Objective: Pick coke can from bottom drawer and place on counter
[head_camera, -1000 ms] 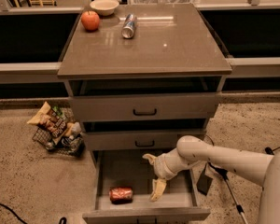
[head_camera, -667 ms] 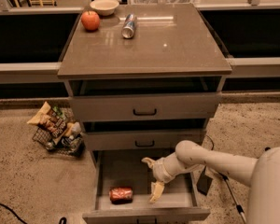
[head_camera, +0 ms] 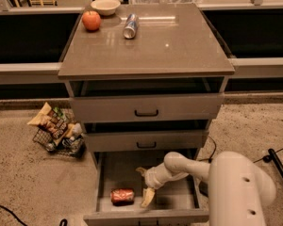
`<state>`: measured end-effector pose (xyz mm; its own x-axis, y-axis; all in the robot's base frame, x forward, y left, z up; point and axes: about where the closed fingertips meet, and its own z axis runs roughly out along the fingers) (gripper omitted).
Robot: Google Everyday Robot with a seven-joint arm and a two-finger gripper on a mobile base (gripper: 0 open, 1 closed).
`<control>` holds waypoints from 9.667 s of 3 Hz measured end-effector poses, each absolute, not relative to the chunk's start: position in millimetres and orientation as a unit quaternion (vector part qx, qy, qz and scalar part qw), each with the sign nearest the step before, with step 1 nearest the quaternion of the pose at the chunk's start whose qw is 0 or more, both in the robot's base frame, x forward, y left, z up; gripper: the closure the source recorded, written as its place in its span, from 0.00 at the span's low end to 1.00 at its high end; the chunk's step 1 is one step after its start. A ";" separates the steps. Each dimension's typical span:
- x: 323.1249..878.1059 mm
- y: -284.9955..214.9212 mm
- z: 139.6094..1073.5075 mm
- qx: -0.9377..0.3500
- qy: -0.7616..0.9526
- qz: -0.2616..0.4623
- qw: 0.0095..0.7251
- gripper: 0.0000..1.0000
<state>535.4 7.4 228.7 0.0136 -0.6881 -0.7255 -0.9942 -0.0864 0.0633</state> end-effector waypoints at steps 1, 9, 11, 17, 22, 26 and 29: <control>546.7 29.1 183.7 -0.665 0.631 0.313 0.248 0.00; 553.7 21.9 203.3 -0.675 0.615 0.243 0.327 1.00; 516.7 -21.3 246.6 -0.673 0.619 0.226 0.336 1.00; 463.4 -31.1 455.0 -0.726 0.571 0.187 0.333 1.00; 516.7 -94.5 715.4 -0.722 0.523 0.105 0.440 1.00; 626.3 -121.3 865.7 -0.731 0.482 0.017 0.483 1.00; 670.1 -137.6 906.5 -0.692 0.485 -0.007 0.534 1.00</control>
Offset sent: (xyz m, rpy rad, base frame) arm 0.0393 0.0473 -0.0878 0.0332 -0.0504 -0.0291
